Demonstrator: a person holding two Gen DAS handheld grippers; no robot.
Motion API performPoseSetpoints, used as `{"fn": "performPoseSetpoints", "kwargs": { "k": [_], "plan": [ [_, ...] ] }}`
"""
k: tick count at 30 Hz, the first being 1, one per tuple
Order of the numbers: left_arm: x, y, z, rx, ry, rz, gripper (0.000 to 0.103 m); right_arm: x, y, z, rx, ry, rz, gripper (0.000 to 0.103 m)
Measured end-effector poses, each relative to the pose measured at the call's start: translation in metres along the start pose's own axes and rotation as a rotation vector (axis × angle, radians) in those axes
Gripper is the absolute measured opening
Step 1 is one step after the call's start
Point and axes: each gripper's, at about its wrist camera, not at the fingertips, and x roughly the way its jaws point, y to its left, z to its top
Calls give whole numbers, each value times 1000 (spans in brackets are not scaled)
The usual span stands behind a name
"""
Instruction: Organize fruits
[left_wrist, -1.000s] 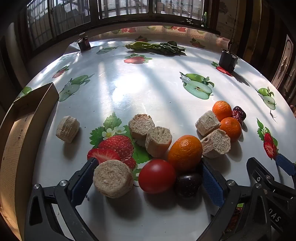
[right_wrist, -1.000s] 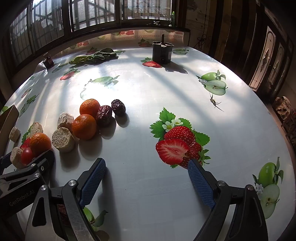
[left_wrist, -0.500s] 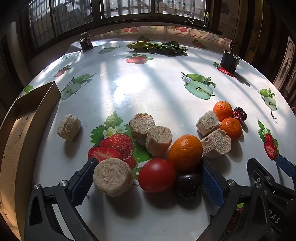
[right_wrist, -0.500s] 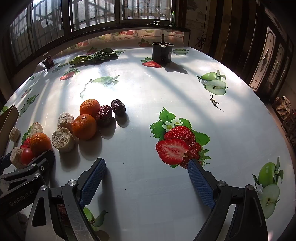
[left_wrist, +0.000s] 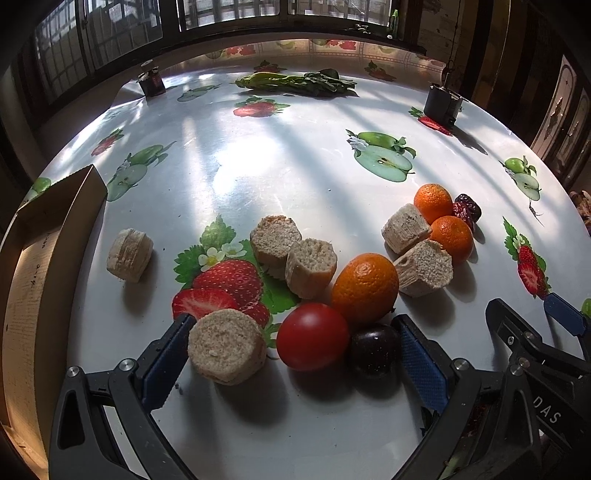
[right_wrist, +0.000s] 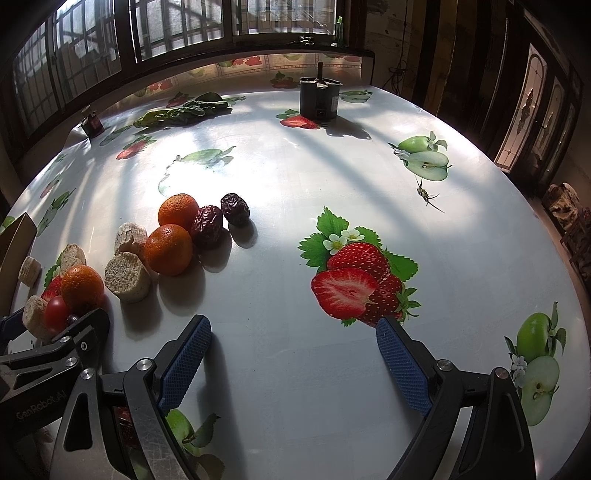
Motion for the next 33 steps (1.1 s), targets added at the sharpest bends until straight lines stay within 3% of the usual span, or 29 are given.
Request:
{"fn": "performPoseSetpoints", "kwargs": {
  "k": [6, 10, 16, 20, 25, 33],
  "plan": [
    [-25, 20, -6, -73, -13, -74, 103, -1, 2, -1, 0, 0, -8, 94],
    [-75, 36, -14, -97, -149, -36, 103, -5, -3, 3, 21, 28, -21, 93],
    [-157, 54, -30, -84, -385, 23, 103, -76, -6, -7, 139, -147, 24, 94],
    [-187, 61, -40, -87, -472, 59, 103, -118, 6, -27, 171, -260, 87, 94],
    [-194, 62, -48, -61, -478, 99, 103, -135, 31, -38, 113, -315, 80, 94],
    [-184, 72, -55, -84, -419, 87, 103, -124, 35, -46, 120, -258, 113, 94]
  ]
}}
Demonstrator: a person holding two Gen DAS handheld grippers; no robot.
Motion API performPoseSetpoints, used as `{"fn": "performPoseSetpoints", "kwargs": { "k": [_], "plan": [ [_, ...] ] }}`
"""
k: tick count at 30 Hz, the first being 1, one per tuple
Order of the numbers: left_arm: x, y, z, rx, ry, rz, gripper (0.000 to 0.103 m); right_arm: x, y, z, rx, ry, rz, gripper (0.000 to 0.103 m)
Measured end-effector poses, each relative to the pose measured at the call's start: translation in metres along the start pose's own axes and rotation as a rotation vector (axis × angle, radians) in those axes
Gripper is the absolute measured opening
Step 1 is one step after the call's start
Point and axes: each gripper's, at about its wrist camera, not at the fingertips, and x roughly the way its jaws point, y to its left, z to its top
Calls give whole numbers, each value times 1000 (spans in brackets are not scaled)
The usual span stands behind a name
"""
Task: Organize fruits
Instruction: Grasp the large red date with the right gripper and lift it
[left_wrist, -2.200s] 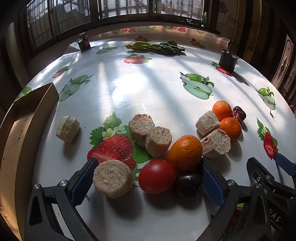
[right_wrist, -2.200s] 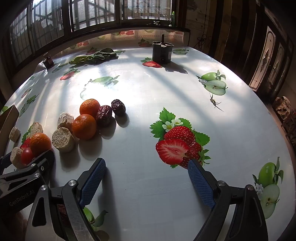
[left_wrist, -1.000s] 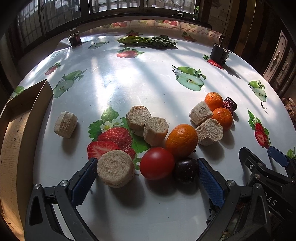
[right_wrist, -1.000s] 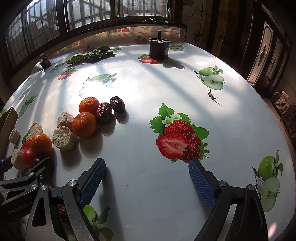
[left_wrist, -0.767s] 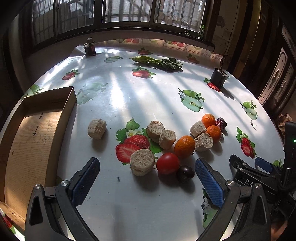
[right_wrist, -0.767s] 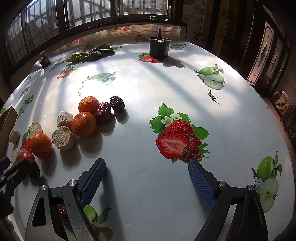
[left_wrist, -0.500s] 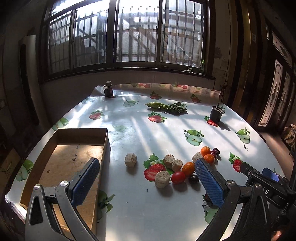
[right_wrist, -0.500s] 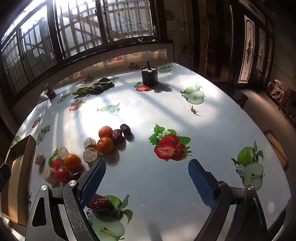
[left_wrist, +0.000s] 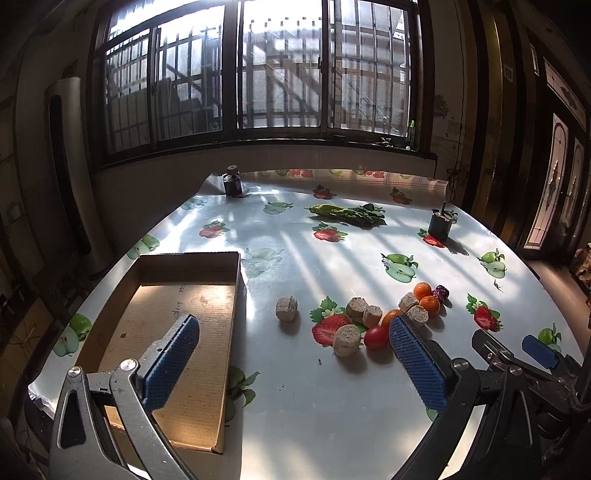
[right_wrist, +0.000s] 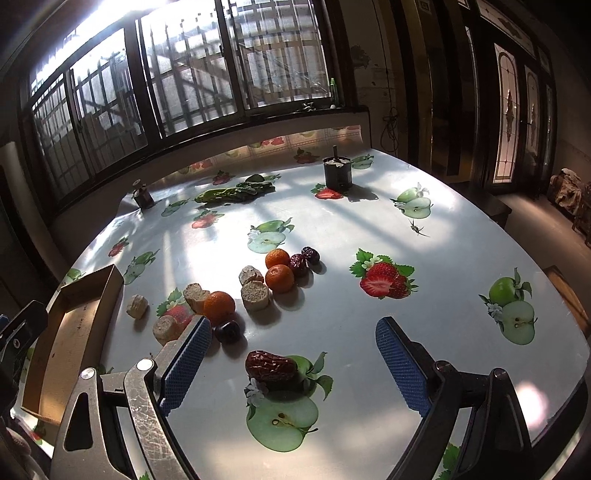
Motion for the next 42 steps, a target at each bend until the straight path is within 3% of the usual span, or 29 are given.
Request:
{"fn": "performPoseSetpoints", "kwargs": {
  "k": [14, 18, 28, 37, 42],
  "plan": [
    [17, -3, -7, 10, 37, -4, 103, 5, -4, -7, 30, 4, 44, 94],
    [26, -5, -10, 21, 62, -4, 103, 11, -1, -6, -15, 23, 11, 94],
    [52, -6, -15, 36, 147, -33, 103, 25, -32, -2, 38, 78, 20, 94],
    [64, 50, 3, -87, 146, -18, 103, 25, -74, 10, 107, 66, -18, 94],
    [79, 44, -1, -92, 208, -87, 103, 32, -62, 8, 46, 97, 84, 93]
  ]
}}
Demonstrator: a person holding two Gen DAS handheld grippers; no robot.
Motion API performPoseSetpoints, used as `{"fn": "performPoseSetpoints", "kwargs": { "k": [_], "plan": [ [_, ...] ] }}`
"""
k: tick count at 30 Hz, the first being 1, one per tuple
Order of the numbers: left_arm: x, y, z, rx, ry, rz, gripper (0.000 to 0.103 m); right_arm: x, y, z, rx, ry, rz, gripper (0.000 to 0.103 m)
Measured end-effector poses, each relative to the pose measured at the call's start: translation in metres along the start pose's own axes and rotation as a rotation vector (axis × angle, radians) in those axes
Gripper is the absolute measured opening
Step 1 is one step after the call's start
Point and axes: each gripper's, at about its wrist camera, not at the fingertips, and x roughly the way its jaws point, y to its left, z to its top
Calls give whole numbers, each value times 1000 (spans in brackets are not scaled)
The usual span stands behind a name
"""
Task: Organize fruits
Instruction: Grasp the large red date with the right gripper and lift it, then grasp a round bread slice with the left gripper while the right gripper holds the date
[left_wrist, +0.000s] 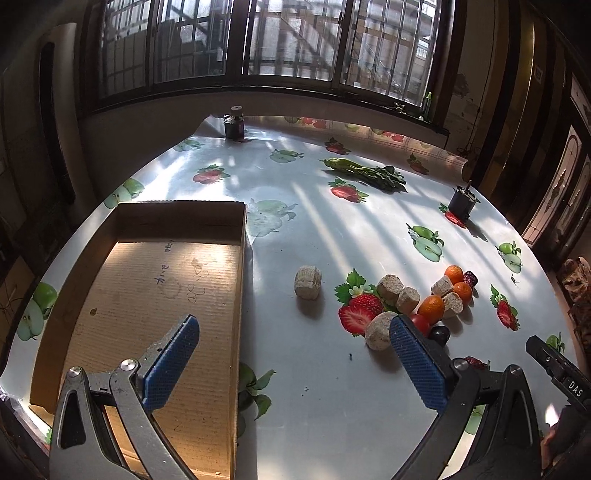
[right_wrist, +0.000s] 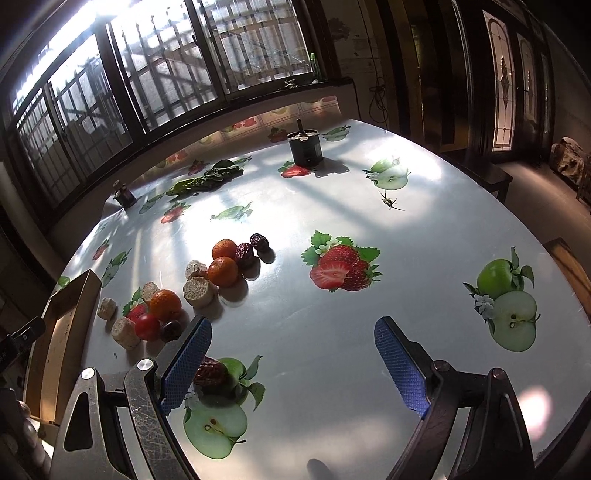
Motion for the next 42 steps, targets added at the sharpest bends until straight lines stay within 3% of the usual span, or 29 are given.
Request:
{"fn": "performPoseSetpoints", "kwargs": {
  "k": [6, 8, 9, 13, 19, 23, 27, 31, 36, 39, 42],
  "plan": [
    [27, -41, -1, 88, 79, -118, 83, 9, 44, -4, -222, 46, 92, 90],
    [36, -52, -1, 113, 100, -136, 82, 14, 57, -4, -300, 85, 101, 52],
    [41, -56, -1, 125, 106, -145, 82, 16, 61, -3, -326, 103, 106, 48],
    [57, -67, -5, 182, 136, -140, 82, 25, 66, -3, -396, 155, 157, 47],
    [86, -69, -8, 183, 205, -159, 82, 40, 63, -9, -456, 219, 193, 48],
    [95, -71, -6, 179, 220, -211, 76, 51, 63, -13, -469, 255, 212, 48],
    [95, -72, -7, 184, 226, -253, 67, 61, 65, -17, -478, 284, 212, 48],
    [89, -67, -6, 188, 211, -240, 66, 64, 67, -19, -481, 289, 208, 48],
    [87, -52, -4, 164, 207, -281, 66, 65, 68, -20, -484, 290, 210, 48],
    [91, -48, -4, 152, 219, -304, 51, 67, 69, -21, -484, 296, 206, 48],
    [96, -54, -7, 167, 227, -297, 50, 69, 71, -23, -489, 300, 201, 48]
  ]
}}
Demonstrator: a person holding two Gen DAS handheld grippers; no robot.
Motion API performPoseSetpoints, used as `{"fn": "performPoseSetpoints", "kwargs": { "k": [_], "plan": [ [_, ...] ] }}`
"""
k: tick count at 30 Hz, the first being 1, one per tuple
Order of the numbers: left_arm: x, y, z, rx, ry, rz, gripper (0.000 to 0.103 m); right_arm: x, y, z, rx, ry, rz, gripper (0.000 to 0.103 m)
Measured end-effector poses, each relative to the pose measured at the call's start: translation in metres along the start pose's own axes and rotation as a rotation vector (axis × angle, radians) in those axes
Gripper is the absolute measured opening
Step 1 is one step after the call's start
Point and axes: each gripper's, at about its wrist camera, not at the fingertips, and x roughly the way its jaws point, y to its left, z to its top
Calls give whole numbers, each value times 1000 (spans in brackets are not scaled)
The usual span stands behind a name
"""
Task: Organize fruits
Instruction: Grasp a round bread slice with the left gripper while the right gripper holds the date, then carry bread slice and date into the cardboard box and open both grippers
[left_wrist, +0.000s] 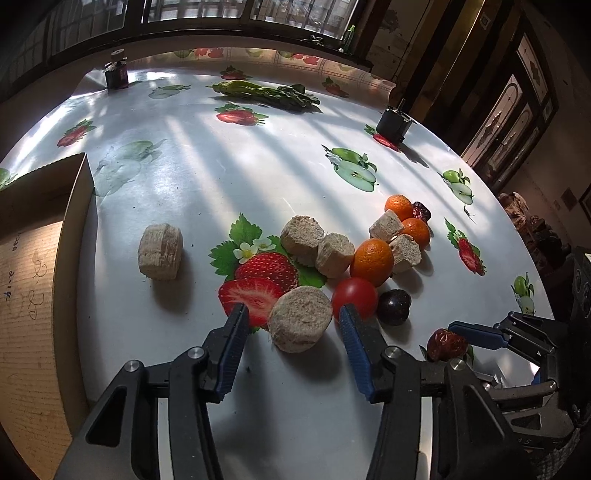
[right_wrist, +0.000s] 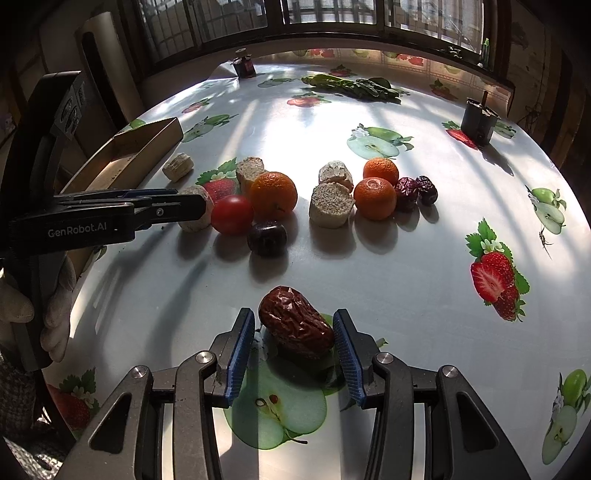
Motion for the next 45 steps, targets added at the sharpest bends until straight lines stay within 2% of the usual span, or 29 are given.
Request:
{"fn": "performPoseSetpoints", "kwargs": {
  "k": [6, 7, 8, 10, 13, 20, 25, 30, 37, 41, 45],
  "plan": [
    [4, -6, 0, 13, -13, 33, 50, 4, 8, 1, -20, 2, -18, 48],
    [4, -7, 0, 19, -15, 36, 44, 4, 10, 0, -25, 3, -25, 48],
    [5, -8, -2, 25, -12, 37, 33, 4, 12, 0, -32, 3, -34, 48],
    [3, -9, -4, 32, -19, 44, 33, 4, 15, -1, -43, 4, -49, 45],
    [-6, -9, -8, 28, -47, 66, 32, 2, 17, -2, -39, 6, -53, 29],
    [-58, 3, -19, -27, -159, 97, 33, -18, 23, -4, -25, -35, -71, 29],
    [-97, 18, -29, -77, -223, 85, 33, -34, 38, 2, -30, -71, -68, 29],
    [-132, 39, -38, -118, -267, 111, 33, -50, 66, 18, -56, -115, -28, 29],
    [-167, 84, -38, -167, -302, 242, 33, -60, 122, 64, -98, -165, 140, 29],
    [-177, 116, -34, -196, -299, 324, 33, -52, 155, 96, -130, -199, 196, 29],
    [-174, 147, -27, -223, -279, 383, 33, -28, 180, 124, -124, -184, 262, 30]
  ]
}}
